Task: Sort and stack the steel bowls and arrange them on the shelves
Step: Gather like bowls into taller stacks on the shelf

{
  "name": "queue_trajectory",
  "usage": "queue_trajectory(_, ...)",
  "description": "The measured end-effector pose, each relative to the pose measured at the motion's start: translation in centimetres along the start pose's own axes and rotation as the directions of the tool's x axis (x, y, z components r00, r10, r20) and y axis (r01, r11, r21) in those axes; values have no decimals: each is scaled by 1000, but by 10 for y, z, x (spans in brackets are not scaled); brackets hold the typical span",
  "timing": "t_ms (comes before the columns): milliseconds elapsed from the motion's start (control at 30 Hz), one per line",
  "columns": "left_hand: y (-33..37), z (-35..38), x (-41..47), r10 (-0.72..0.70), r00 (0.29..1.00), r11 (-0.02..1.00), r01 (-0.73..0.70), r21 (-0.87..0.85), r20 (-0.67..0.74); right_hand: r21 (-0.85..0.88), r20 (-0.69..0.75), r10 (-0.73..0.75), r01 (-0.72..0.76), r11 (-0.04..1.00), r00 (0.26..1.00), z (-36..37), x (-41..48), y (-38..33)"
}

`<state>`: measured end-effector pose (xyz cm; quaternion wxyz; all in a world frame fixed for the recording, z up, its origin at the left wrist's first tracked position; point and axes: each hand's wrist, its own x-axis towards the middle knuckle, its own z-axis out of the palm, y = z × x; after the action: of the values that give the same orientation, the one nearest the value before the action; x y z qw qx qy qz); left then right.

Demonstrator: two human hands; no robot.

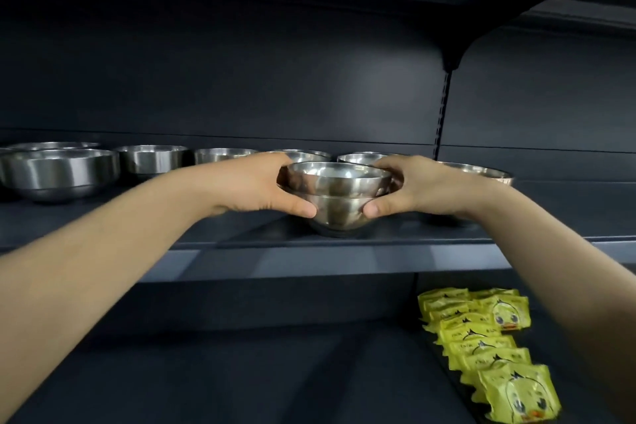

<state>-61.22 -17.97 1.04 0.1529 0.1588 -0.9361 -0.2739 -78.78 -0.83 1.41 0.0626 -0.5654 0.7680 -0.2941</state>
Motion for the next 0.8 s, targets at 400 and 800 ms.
queue_trajectory(400,56,17,0,73,982,968,-112,-227,-174,248,-184,-54,99,964,981,-39,-35,19)
queue_trajectory(800,114,53,86,212,945,869,-300,-394,-250,326,-357,-24,148,934,934,-107,-41,78)
